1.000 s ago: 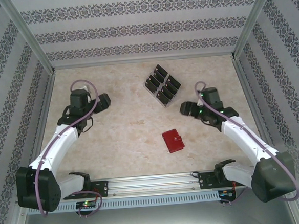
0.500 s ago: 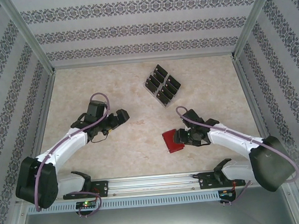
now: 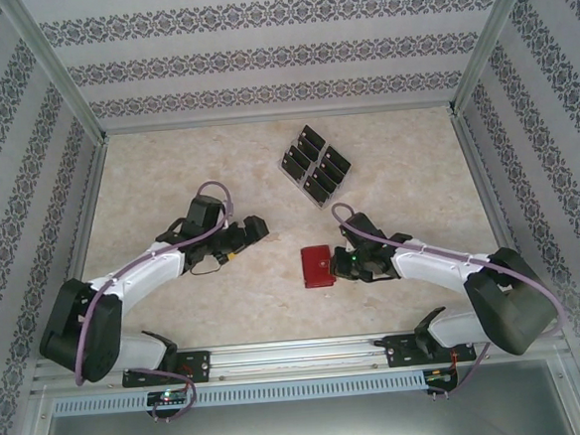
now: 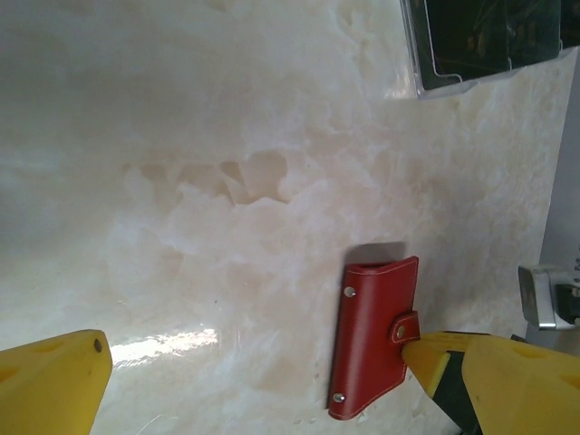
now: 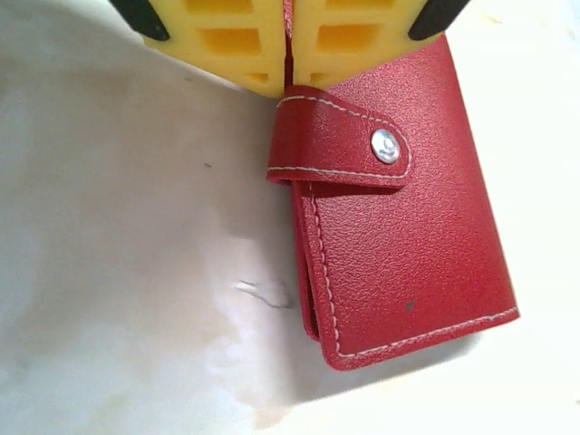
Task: Put the credit cards into the card holder
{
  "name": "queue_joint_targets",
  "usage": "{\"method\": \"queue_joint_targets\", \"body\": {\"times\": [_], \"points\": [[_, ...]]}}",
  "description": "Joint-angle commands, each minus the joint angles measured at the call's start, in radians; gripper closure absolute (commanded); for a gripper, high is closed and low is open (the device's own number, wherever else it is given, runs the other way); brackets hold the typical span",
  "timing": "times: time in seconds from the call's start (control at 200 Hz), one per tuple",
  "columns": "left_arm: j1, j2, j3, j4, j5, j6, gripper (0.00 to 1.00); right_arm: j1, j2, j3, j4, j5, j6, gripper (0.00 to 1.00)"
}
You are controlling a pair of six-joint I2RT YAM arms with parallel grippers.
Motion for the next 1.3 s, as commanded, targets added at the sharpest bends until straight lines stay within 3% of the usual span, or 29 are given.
{"method": "queue_joint_targets", "body": {"times": [0.0, 0.45, 0.64, 0.694, 0.759, 0.844, 1.124, 1.294], "points": [[-0.025, 0.031, 0.042, 0.059, 0.017, 0.001, 0.0, 0.012, 0.015, -0.005, 0.065, -0.032, 0.022, 1.0], [-0.088, 0.164, 0.051, 0.225, 0.06, -0.032, 0.0, 0.009, 0.001, 0.037, 0.17, -0.141, 0.088, 1.0], [-0.106, 0.204, 0.052, 0.256, 0.058, -0.046, 0.0, 0.009, 0.038, 0.051, 0.143, -0.108, 0.069, 1.0], [-0.11, 0.209, 0.052, 0.259, 0.059, -0.047, 0.0, 0.007, 0.056, 0.051, 0.138, -0.101, 0.058, 0.81], [-0.114, 0.213, 0.056, 0.26, 0.058, -0.049, 0.0, 0.007, 0.073, 0.048, 0.144, -0.097, 0.05, 0.66], [-0.117, 0.215, 0.058, 0.253, 0.058, -0.047, 0.0, 0.007, 0.084, 0.048, 0.142, -0.085, 0.042, 0.53], [-0.128, 0.218, 0.055, 0.246, 0.054, -0.04, 0.0, -0.011, 0.13, 0.073, 0.161, -0.058, 0.02, 0.43], [-0.137, 0.236, 0.062, 0.25, 0.054, -0.044, 0.0, -0.019, 0.204, 0.092, 0.224, -0.1, 0.024, 0.42]]}}
